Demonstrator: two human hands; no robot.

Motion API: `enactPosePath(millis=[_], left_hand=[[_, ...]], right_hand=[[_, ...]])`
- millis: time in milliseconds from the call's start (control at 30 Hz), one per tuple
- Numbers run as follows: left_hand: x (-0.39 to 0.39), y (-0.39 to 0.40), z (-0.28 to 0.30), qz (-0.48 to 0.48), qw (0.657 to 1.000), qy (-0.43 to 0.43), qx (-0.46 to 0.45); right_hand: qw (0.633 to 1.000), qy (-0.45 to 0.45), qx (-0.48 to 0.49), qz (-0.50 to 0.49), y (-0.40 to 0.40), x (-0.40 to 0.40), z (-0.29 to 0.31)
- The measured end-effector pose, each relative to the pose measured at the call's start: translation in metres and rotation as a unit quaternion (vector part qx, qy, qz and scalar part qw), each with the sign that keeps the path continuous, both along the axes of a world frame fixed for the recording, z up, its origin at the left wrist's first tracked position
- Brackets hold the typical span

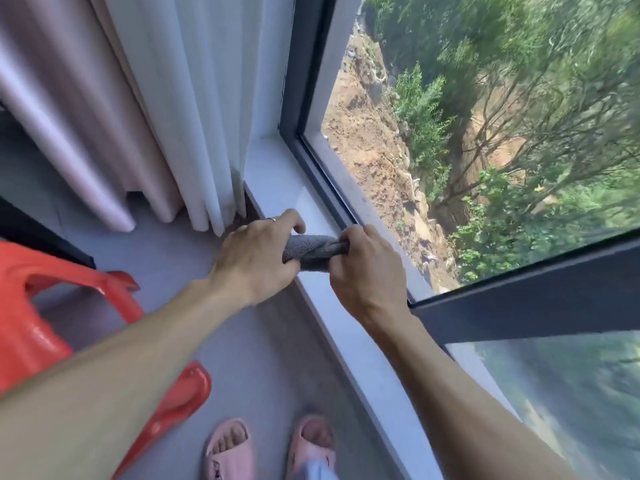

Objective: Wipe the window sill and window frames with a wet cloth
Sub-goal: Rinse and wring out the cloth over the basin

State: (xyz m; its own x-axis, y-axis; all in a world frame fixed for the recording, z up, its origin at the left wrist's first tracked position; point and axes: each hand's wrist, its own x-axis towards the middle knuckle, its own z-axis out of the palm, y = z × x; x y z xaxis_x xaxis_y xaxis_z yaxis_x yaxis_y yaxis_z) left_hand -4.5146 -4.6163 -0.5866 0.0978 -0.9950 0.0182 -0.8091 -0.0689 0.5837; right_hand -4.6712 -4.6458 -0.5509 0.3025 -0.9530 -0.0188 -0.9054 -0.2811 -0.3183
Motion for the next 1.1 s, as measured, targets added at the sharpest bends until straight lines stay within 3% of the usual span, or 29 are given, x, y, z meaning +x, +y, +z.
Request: enactPosePath(millis=[200, 333, 567, 800, 833, 933, 1100], left_hand=[[-0.065, 0.082, 0.008, -0.058, 0.997, 0.027, 0.042], [-0.140, 0.151, 0.035, -0.146, 0.988, -0.011, 0.054], [-0.311, 0.254, 0.093, -0.356, 0.931, -0.069, 0.046], [-0.530, 0.373, 0.130, -0.561, 0.824, -0.080, 0.011], [-0.592, 0.416, 0.128, -0.621, 0.779, -0.083, 0.002], [-0.649, 0.466, 0.130, -0.665, 0.741, -0.093, 0.003], [-0.777, 0.600, 0.119, -0.786, 0.612, -0.074, 0.041]], right_hand=[[0.998, 0.011, 0.045, -0.042, 0.094, -0.078, 0.009], [0.995, 0.007, 0.062, -0.077, 0.185, -0.156, 0.033], [0.982, 0.037, 0.075, -0.171, 0.358, -0.332, 0.081], [0.897, -0.012, 0.077, -0.435, 0.541, -0.499, 0.099], [0.861, -0.018, 0.067, -0.505, 0.598, -0.540, 0.101], [0.818, -0.033, 0.049, -0.572, 0.660, -0.576, 0.098], [0.706, -0.043, 0.055, -0.705, 0.812, -0.642, 0.104]])
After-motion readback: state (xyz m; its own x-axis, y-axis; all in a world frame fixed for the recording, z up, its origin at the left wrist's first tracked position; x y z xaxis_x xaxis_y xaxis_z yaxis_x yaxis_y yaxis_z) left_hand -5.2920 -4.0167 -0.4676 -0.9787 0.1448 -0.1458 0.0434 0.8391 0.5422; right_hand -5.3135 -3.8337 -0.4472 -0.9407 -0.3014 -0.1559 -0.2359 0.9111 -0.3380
